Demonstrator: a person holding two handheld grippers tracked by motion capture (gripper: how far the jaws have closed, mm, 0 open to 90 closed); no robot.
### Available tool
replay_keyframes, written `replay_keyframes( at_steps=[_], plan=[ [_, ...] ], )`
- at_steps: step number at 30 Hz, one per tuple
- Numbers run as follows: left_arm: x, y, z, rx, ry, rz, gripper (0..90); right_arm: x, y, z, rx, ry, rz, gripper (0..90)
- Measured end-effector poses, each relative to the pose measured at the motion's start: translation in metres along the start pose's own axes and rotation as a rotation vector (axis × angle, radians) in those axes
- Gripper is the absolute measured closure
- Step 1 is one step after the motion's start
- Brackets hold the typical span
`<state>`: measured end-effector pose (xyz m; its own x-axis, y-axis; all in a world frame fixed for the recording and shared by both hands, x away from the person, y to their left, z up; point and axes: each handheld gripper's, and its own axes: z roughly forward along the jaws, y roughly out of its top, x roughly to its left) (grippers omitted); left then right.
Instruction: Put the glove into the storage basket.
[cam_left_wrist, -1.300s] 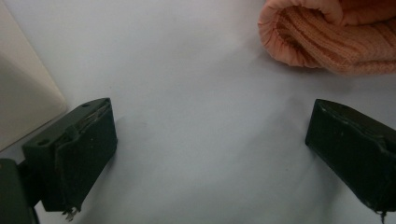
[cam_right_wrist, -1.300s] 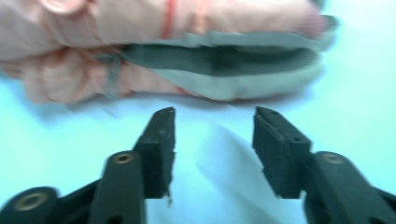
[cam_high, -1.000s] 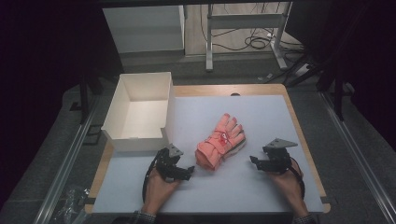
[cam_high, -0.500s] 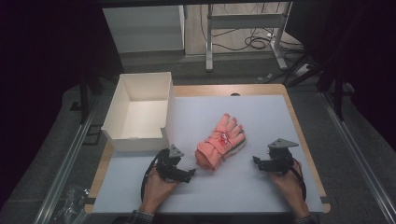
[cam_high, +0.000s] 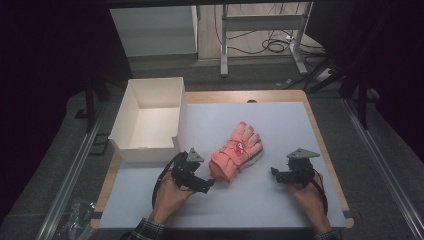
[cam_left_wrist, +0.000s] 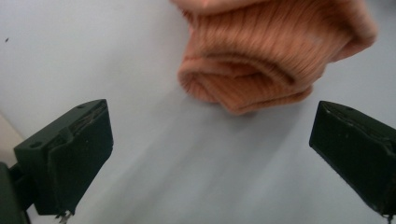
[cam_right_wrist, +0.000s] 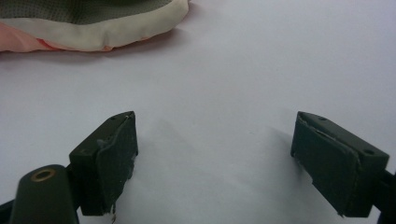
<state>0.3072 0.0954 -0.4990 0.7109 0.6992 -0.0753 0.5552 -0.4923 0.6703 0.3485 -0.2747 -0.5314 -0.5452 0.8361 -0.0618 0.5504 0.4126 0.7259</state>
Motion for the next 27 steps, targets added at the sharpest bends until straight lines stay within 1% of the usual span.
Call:
replay_keyframes(
  at_steps=[5, 8, 9, 10, 11, 14, 17, 23, 27],
  plan=[
    [-0.004, 0.016, -0.006, 0.005, -0.017, 0.022, 0.0, 0.0, 0.0, 0.0, 0.0, 0.0, 0.0, 15.0],
    [-0.006, 0.028, -0.009, 0.012, -0.026, 0.032, 0.0, 0.0, 0.0, 0.0, 0.0, 0.0, 0.0, 15.0],
    [-0.007, 0.031, -0.009, 0.012, -0.026, 0.032, 0.0, 0.0, 0.0, 0.0, 0.0, 0.0, 0.0, 15.0],
    [-0.007, 0.04, -0.009, 0.014, -0.029, 0.04, 0.0, 0.0, 0.0, 0.0, 0.0, 0.0, 0.0, 15.0],
    [-0.007, 0.04, -0.009, 0.014, -0.029, 0.04, 0.0, 0.0, 0.0, 0.0, 0.0, 0.0, 0.0, 15.0],
    [-0.008, 0.052, -0.006, 0.012, -0.035, 0.045, 0.0, 0.0, 0.0, 0.0, 0.001, 0.0, 0.0, 15.0],
    [-0.01, 0.063, 0.0, 0.019, -0.041, 0.054, 0.0, 0.0, 0.0, 0.0, 0.001, 0.002, 0.001, 15.0],
    [-0.013, 0.082, 0.02, 0.038, -0.041, 0.064, 0.0, 0.0, 0.0, 0.0, 0.0, 0.003, -0.001, 15.0],
    [-0.016, 0.091, 0.035, 0.063, -0.025, 0.076, 0.0, -0.001, 0.0, 0.0, 0.0, 0.002, -0.003, 15.0]
  ],
)
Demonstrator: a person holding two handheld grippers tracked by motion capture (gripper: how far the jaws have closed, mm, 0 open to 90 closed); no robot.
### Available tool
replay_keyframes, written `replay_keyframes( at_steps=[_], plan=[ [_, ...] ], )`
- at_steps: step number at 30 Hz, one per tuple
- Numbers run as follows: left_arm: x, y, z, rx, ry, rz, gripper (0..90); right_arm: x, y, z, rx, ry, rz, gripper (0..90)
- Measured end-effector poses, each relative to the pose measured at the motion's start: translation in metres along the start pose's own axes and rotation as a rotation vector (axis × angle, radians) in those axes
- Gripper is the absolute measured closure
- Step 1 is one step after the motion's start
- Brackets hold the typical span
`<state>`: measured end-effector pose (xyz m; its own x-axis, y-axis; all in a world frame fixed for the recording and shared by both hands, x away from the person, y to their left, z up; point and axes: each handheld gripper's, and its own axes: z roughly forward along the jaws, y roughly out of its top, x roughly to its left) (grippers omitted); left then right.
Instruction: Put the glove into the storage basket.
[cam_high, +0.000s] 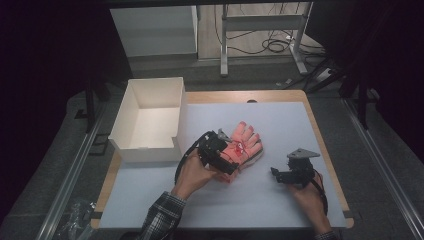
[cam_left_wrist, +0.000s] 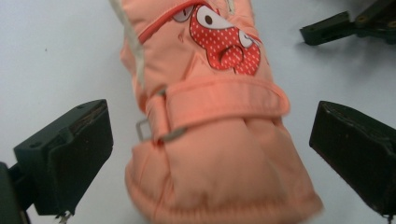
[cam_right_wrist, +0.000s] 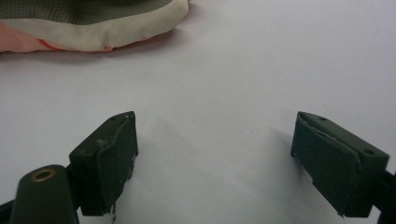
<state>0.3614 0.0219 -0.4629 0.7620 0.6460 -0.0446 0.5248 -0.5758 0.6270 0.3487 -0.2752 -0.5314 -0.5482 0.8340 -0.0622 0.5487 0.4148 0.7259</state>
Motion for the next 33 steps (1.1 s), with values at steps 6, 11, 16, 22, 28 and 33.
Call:
replay_keyframes(
  at_steps=[6, 11, 16, 22, 28, 33],
  plan=[
    [0.0, 0.003, 0.02, 0.038, 0.015, -0.004, 0.0, 0.0, 0.0, 0.0, 0.0, 0.0, 0.002, 14.9],
    [-0.004, -0.001, 0.037, 0.078, 0.015, 0.01, 0.0, 0.0, 0.0, 0.0, 0.001, 0.001, 0.002, 14.9],
    [-0.006, -0.007, 0.047, 0.102, 0.021, 0.01, 0.0, 0.0, 0.0, 0.0, 0.001, 0.001, 0.003, 14.9],
    [-0.004, -0.016, 0.059, 0.117, 0.01, -0.006, 0.0, 0.0, 0.0, 0.0, 0.002, 0.001, 0.0, 14.9],
    [-0.009, -0.02, 0.062, 0.144, 0.011, 0.002, 7.2, 0.0, 0.0, 0.0, 0.001, 0.001, 0.003, 14.9],
    [-0.011, -0.017, 0.057, 0.162, 0.007, 0.026, 25.6, 0.0, 0.0, 0.0, 0.001, 0.0, 0.003, 14.9]
  ],
)
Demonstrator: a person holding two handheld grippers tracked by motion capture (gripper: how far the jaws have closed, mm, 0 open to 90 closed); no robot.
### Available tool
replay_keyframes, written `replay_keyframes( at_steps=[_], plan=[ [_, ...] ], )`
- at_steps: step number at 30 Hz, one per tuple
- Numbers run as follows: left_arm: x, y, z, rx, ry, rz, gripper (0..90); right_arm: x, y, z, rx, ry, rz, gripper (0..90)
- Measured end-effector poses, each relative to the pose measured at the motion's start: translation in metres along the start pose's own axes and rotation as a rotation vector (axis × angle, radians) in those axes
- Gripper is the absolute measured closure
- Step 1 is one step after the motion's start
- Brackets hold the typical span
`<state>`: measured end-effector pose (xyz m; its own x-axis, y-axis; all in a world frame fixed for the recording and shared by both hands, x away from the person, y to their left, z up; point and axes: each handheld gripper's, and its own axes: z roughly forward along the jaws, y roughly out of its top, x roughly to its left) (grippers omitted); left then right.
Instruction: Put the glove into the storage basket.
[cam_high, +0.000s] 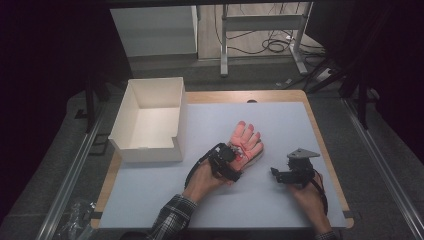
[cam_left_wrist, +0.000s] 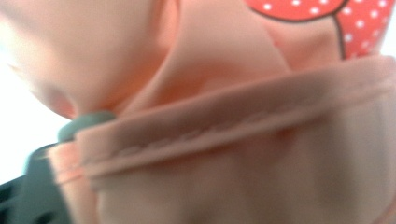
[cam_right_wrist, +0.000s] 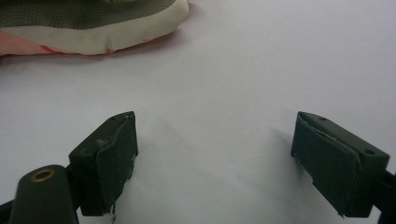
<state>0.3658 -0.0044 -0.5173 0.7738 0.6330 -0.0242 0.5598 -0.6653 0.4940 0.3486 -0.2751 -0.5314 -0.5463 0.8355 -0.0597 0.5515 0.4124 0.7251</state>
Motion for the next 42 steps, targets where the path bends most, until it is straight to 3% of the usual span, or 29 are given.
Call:
replay_keyframes(
  at_steps=[5, 12, 21, 33, 42],
  plan=[
    [-0.001, 0.002, -0.005, 0.011, 0.008, 0.042, 37.0, 0.0, 0.0, 0.0, 0.0, 0.001, 0.0, 14.9],
    [0.0, 0.002, -0.011, -0.017, 0.003, 0.08, 40.5, 0.0, 0.0, 0.0, 0.0, 0.001, 0.0, 14.9],
    [0.007, 0.008, -0.025, -0.055, 0.009, 0.042, 41.2, 0.0, 0.0, 0.0, 0.0, 0.002, -0.001, 14.9],
    [0.018, 0.019, -0.047, -0.057, 0.061, 0.017, 40.8, 0.0, 0.0, 0.0, 0.0, 0.002, 0.001, 14.8],
    [0.033, 0.031, -0.075, -0.076, 0.078, -0.023, 40.6, 0.0, 0.0, 0.0, 0.001, 0.003, -0.001, 14.8]
  ],
)
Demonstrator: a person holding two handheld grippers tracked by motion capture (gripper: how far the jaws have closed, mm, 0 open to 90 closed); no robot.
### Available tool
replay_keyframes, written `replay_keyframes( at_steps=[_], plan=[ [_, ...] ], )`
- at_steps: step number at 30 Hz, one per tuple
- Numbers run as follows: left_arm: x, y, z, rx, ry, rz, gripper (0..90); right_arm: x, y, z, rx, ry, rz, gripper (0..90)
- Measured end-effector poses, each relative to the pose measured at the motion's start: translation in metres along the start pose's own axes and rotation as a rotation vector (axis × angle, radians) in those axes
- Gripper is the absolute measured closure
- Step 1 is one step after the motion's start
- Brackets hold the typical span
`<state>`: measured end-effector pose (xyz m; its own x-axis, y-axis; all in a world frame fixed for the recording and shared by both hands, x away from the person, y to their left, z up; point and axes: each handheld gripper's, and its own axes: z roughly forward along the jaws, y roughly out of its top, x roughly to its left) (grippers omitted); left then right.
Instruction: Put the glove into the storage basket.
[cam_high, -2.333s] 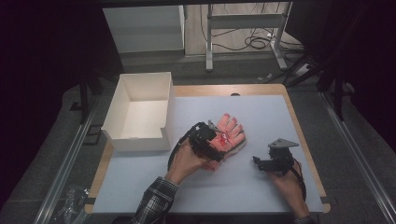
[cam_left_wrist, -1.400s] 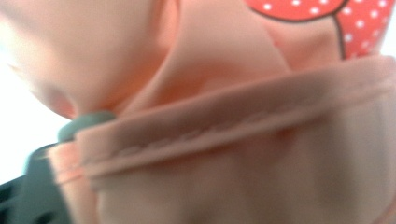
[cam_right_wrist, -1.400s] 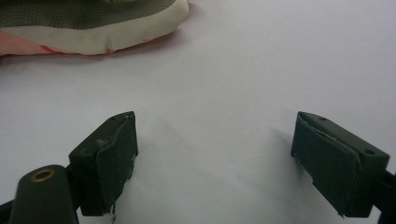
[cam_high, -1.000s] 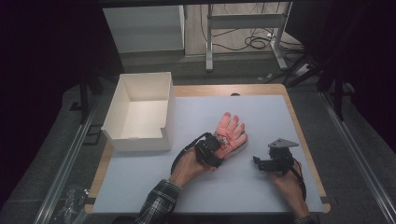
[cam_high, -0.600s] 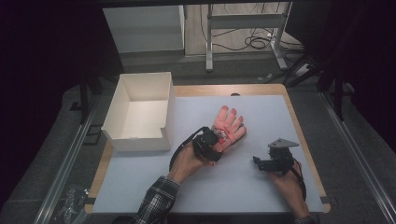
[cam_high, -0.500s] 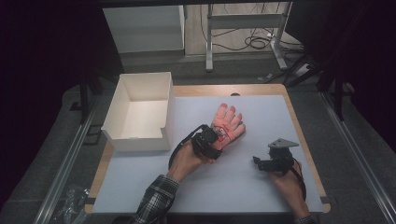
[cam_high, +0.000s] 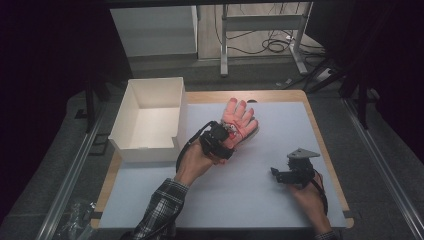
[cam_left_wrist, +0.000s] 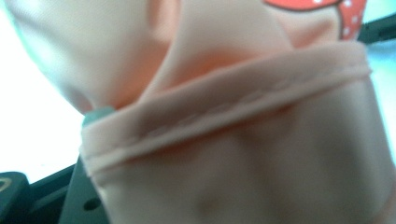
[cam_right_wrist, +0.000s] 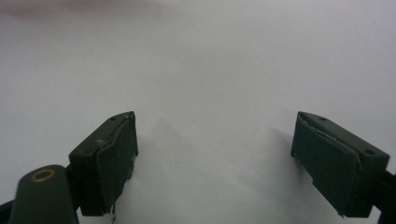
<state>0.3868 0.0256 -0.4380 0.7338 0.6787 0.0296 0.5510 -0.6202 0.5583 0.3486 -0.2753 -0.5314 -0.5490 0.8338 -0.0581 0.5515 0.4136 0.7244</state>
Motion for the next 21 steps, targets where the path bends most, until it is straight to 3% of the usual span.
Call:
replay_keyframes(
  at_steps=[11, 21],
  plan=[
    [0.018, 0.01, -0.021, -0.005, 0.019, -0.042, 40.5, 0.0, 0.0, 0.0, -0.003, -0.001, 0.0, 14.9],
    [0.039, 0.022, -0.046, -0.022, 0.065, -0.088, 40.5, 0.0, 0.0, 0.0, -0.003, 0.0, 0.0, 14.9]
  ],
)
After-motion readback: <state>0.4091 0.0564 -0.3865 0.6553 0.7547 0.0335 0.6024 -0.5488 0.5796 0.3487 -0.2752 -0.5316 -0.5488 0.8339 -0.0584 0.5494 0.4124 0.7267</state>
